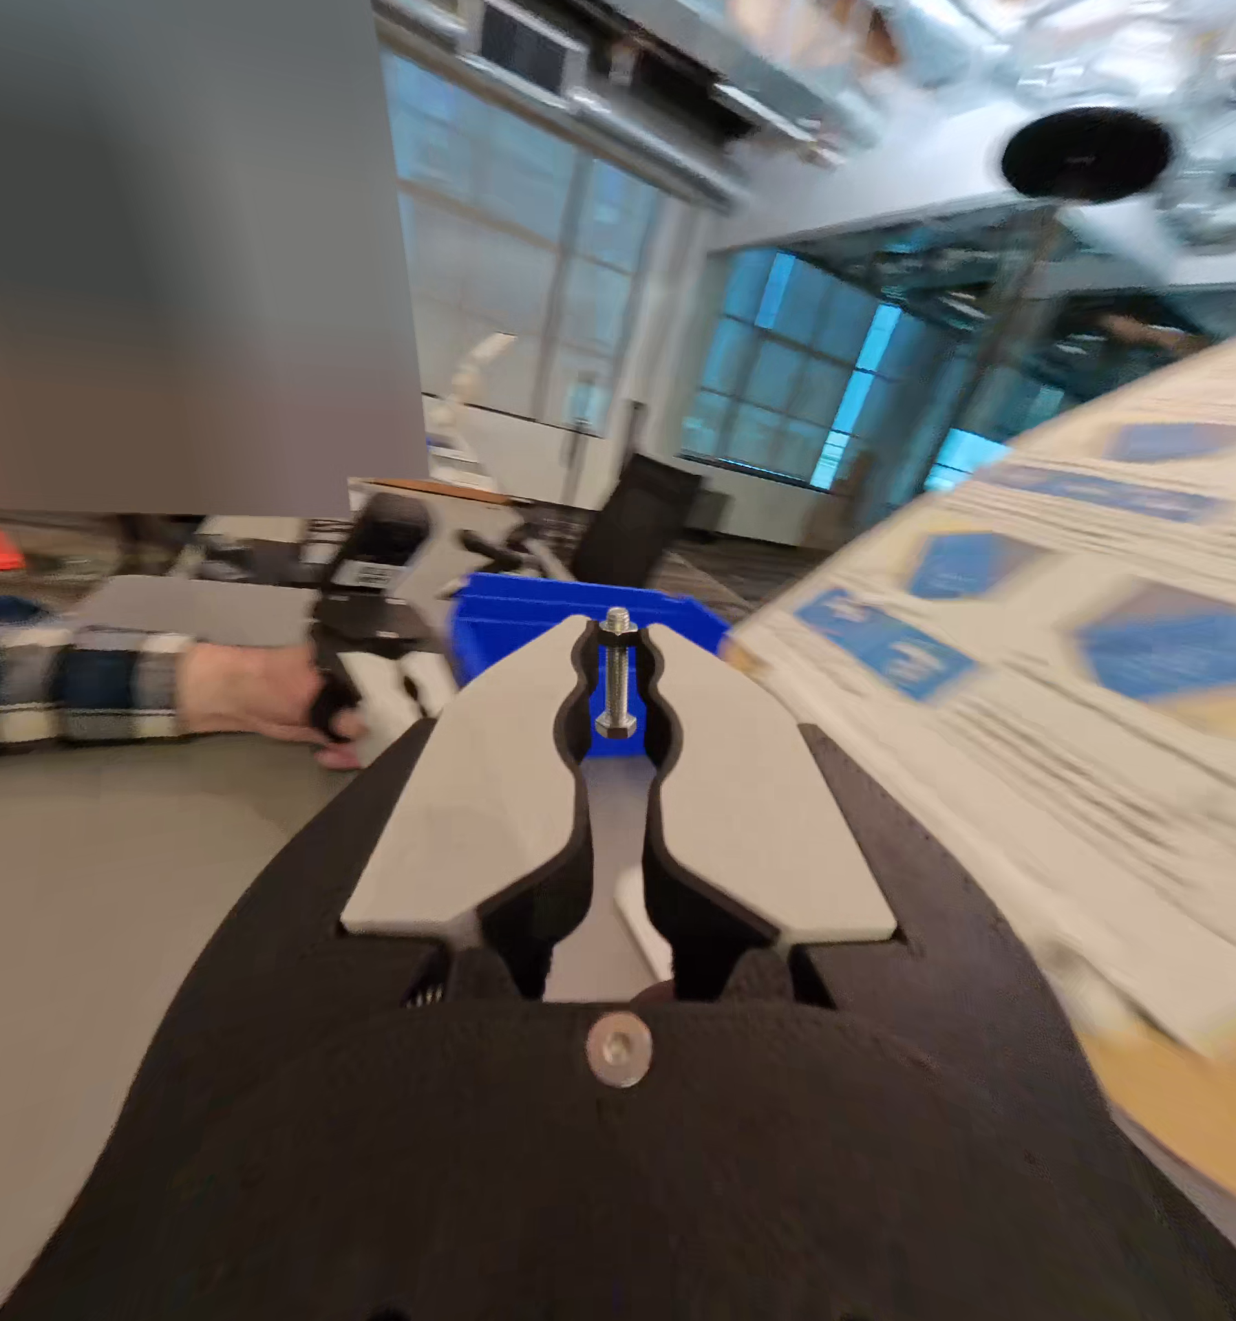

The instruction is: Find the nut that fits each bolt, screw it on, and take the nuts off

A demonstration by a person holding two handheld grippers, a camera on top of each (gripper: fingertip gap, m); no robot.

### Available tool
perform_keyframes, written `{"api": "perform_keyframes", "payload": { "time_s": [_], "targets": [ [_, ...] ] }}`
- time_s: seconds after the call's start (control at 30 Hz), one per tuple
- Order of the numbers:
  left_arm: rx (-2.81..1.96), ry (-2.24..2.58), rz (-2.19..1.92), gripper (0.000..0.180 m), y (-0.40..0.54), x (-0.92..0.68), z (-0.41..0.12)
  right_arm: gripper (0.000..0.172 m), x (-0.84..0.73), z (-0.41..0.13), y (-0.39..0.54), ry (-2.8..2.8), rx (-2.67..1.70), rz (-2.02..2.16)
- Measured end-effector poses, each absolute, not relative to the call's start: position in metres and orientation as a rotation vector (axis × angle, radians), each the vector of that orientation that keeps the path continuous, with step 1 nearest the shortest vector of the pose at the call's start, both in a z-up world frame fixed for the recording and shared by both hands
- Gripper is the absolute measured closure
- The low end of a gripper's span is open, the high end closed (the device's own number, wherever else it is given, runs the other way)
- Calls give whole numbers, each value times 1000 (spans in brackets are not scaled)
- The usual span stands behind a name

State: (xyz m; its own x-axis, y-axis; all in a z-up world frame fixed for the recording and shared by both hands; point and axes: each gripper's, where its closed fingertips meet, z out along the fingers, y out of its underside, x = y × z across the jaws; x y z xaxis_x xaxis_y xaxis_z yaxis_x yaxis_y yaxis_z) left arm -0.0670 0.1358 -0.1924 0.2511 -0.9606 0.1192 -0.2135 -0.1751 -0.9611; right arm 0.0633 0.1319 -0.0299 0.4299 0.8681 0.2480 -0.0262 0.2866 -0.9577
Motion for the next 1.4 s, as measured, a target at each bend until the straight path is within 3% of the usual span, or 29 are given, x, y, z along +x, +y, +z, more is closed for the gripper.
{"api": "perform_keyframes", "payload": {
  "time_s": [0.13,0.43,0.63,0.7,0.9,1.0,1.03,1.13,1.23,1.4],
  "targets": [
    [-1612,1123,-1005,180,137,-66,-194,161,202,-20,187,-686,-1317,451],
    [-1629,1100,-1010,180,140,-67,-195,161,349,-163,260,-518,-2002,149],
    [-1631,1104,-1021,180,139,-67,-195,160,364,-220,265,-555,-2274,19],
    [-1633,1108,-1025,180,139,-67,-196,142,367,-219,266,-540,-2282,7],
    [-1616,1080,-1044,180,139,-71,-192,140,386,-151,252,-450,-2057,-93],
    [-1621,1066,-983,175,141,-80,-191,120,418,-126,233,-350,-1960,-241],
    [-1611,1050,-958,172,143,-84,-186,112,430,-124,227,-312,-1943,-276],
    [-1550,964,-898,166,147,-105,-163,112,464,-132,206,-185,-1932,-312],
    [-1536,820,-690,148,164,-148,-141,104,494,-141,190,-77,-1919,-350],
    [-1548,497,-268,128,184,-261,-103,111,507,-171,189,-58,-1987,-308]
  ]
}}
